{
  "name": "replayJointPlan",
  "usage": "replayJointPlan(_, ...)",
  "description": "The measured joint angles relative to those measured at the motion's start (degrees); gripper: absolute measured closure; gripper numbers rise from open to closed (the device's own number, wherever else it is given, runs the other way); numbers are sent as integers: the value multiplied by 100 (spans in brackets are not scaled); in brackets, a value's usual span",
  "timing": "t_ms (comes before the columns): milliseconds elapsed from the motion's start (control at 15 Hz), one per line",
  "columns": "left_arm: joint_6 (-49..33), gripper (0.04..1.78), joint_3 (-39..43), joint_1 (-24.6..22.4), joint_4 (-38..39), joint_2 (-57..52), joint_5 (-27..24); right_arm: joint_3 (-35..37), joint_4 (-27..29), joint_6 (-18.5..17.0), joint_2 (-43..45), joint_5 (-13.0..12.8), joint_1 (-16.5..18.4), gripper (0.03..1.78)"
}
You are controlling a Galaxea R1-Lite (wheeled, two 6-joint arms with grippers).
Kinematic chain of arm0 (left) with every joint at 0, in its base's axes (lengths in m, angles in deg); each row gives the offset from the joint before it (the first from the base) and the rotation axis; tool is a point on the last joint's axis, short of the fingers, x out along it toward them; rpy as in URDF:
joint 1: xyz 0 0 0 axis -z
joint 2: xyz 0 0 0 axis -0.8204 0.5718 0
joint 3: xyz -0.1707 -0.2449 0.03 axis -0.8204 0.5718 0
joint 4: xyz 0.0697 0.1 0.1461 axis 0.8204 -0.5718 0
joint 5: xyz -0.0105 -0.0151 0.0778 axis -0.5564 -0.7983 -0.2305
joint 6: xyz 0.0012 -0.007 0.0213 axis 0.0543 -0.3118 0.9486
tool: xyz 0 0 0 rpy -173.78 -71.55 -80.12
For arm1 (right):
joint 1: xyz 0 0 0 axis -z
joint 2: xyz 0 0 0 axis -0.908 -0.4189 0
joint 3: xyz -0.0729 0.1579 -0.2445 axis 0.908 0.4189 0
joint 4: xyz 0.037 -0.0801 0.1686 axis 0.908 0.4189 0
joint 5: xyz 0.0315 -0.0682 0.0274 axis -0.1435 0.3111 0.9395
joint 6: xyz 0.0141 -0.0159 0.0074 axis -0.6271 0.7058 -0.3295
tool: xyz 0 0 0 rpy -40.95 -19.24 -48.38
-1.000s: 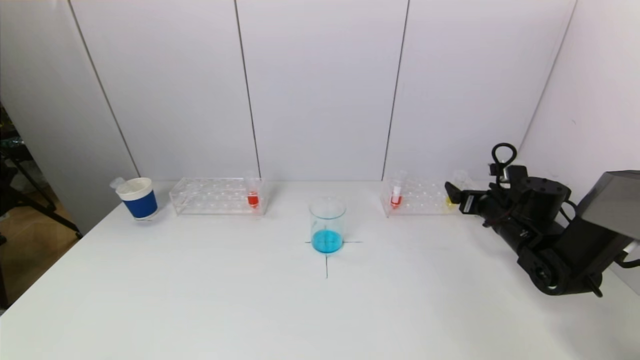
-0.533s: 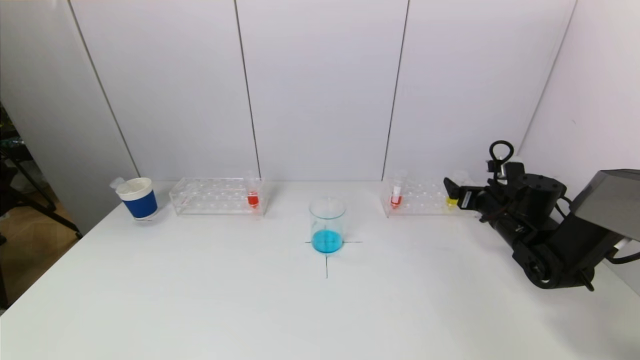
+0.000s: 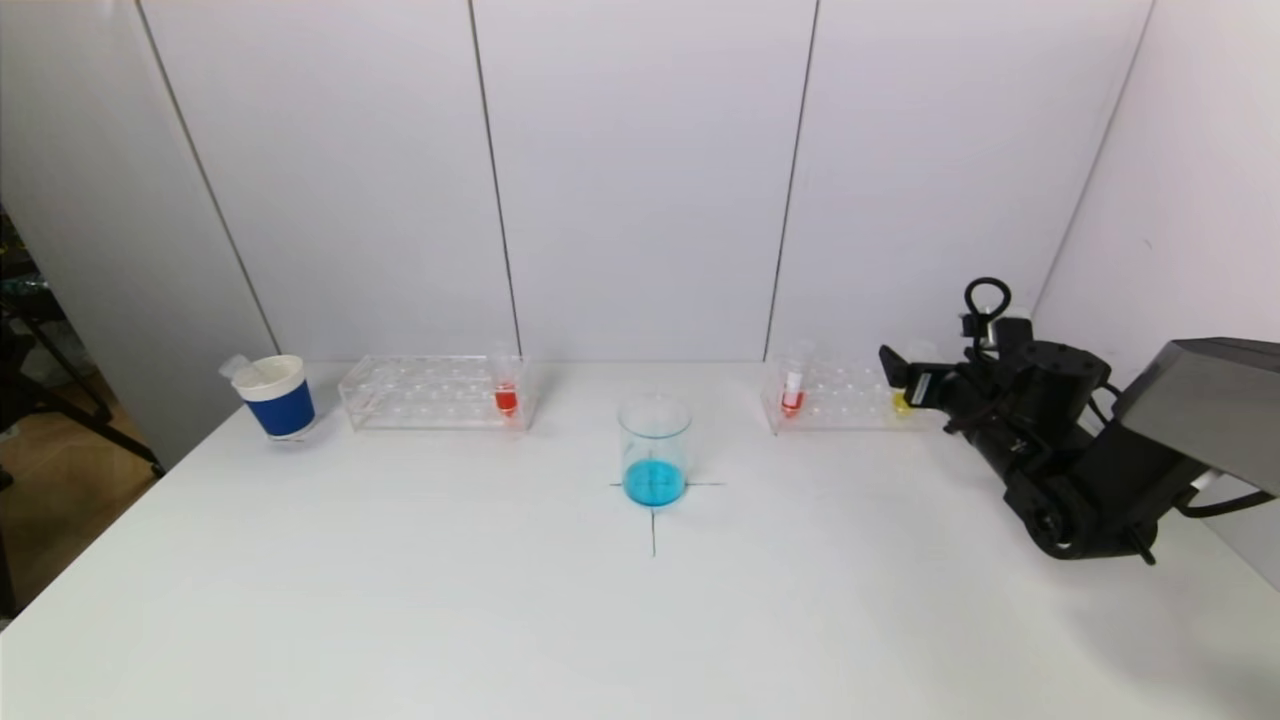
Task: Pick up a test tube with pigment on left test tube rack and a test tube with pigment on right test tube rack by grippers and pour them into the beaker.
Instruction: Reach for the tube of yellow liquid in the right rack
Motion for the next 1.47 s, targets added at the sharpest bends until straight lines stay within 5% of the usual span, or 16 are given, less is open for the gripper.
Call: replayJointPlan(1467, 0, 5, 0, 0, 0, 5, 0, -675, 22, 45, -630, -82, -13, 4)
